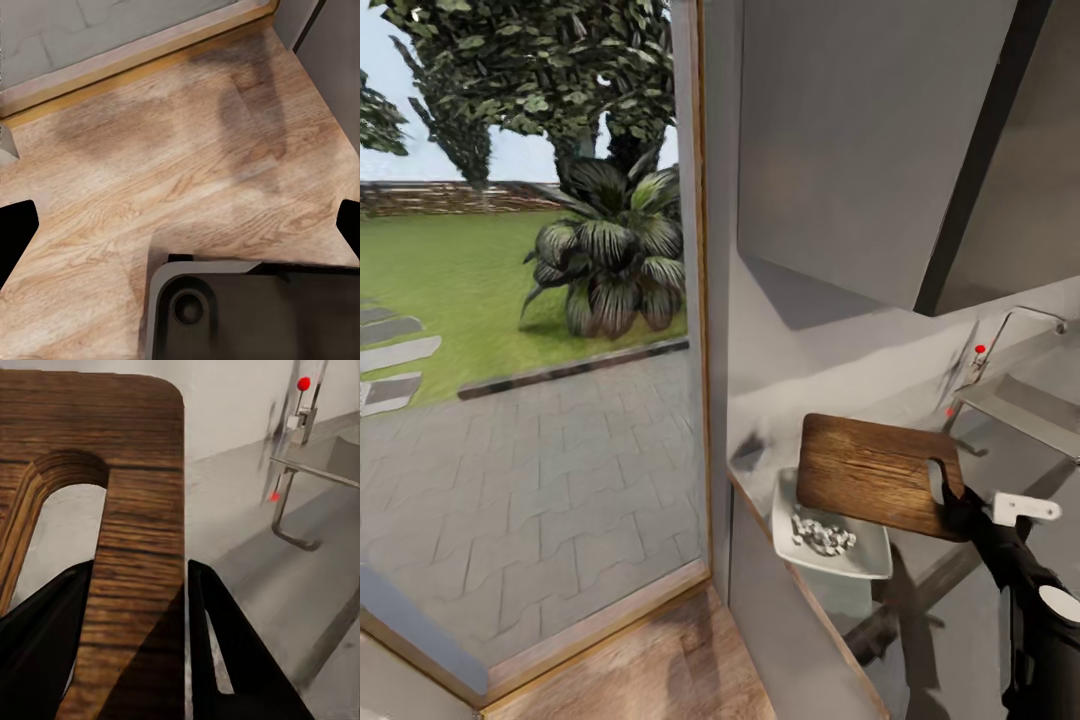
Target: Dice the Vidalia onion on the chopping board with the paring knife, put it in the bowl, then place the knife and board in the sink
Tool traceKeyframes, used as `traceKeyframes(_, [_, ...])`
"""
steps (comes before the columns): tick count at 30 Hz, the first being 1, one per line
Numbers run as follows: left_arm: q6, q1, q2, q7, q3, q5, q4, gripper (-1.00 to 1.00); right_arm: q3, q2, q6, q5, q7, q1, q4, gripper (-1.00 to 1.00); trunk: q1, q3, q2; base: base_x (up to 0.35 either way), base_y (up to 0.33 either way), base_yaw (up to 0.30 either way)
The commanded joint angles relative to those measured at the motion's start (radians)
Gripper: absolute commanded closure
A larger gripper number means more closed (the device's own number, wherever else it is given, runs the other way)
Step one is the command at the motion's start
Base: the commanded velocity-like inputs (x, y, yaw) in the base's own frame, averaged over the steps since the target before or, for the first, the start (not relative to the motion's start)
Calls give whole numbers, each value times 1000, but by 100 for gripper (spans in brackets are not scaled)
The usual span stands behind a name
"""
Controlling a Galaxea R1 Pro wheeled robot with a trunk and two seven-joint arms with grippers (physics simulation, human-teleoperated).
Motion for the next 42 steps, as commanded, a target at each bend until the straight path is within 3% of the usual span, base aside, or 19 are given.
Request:
traceKeyframes(1, [-2, 0, 2, 5, -7, 10, -1, -100, -4, 1, 71, 7, 49, -1, -38, 100, 0, -2, -2, -306, 0, 0])
traceKeyframes(6, [-2, 0, 2, 5, -7, 10, -1, -100, -4, 1, 118, 7, 83, -1, -62, 100, 0, -2, -2, -335, 0, 0])
traceKeyframes(19, [-1, 0, 2, 5, -7, 10, -1, -100, -7, 1, 122, 6, 88, -1, -67, 100, 0, -2, -2, -344, -4, 10])
traceKeyframes(33, [-1, 0, 2, 5, -8, 10, 0, -100, -9, 0, 123, 6, 88, -1, -78, 100, 0, -2, -2, -279, -175, 237])
traceKeyframes(42, [-1, 0, 2, 5, -8, 10, 0, -100, -9, 0, 123, 6, 89, -1, -80, 100, 0, -2, -2, -96, -197, 260])
